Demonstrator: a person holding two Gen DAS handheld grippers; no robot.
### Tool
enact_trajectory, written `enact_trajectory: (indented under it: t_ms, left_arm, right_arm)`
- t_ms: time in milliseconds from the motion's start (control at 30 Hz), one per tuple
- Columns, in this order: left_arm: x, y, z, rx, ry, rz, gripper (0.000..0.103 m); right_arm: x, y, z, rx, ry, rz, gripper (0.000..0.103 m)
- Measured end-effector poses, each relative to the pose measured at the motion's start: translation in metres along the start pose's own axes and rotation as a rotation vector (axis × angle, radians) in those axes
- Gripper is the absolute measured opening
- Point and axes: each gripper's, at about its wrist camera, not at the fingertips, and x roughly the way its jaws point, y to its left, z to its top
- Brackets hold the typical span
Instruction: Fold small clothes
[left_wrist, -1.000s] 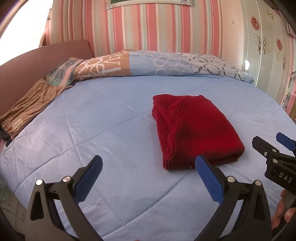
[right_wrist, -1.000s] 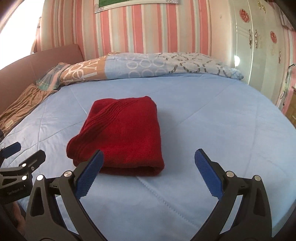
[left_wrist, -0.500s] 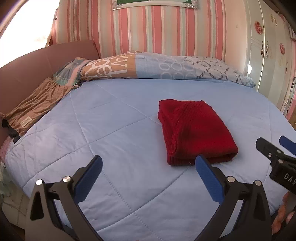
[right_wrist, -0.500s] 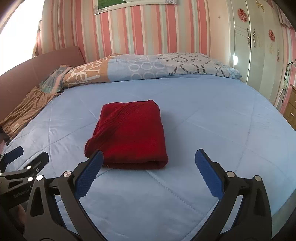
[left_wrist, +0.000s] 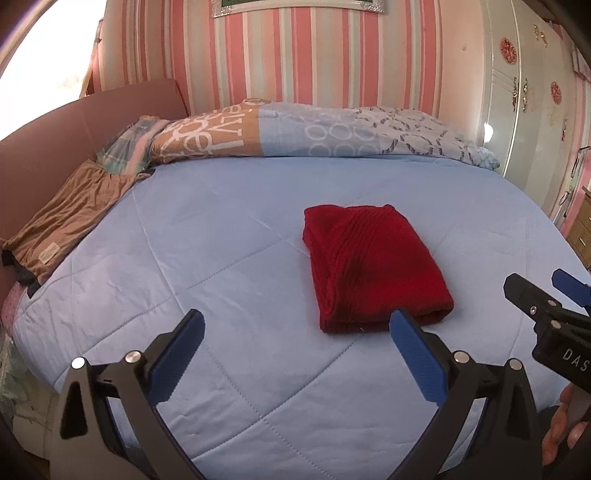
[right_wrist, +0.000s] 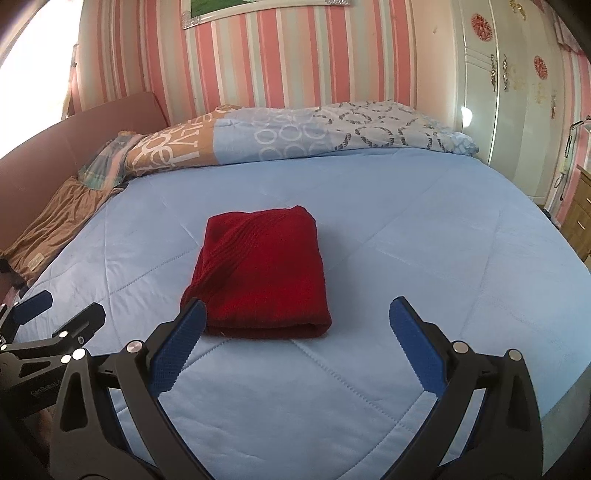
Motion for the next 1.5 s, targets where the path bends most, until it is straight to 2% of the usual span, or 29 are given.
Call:
enact_trajectory:
  t_ms: [367, 733, 1500]
  left_arm:
    - [-0.008, 0.012, 0.011, -0.062, 0.003, -0.017, 0.101]
    - [-0.013, 0.004, 0.020, -0.024, -0.044, 0.023, 0.101]
    - [-0.017, 0.005, 0.018, -0.023, -0.045, 0.047, 0.101]
  right_arm:
    - [-0.011, 0.006, 0.008, -0.019, -0.029, 0.000, 0.099]
    - [-0.012, 0.011, 0.011, -0.024, -0.042, -0.007, 0.099]
    - [-0.010, -0.002, 0.010, -0.007, -0.038, -0.026, 0.099]
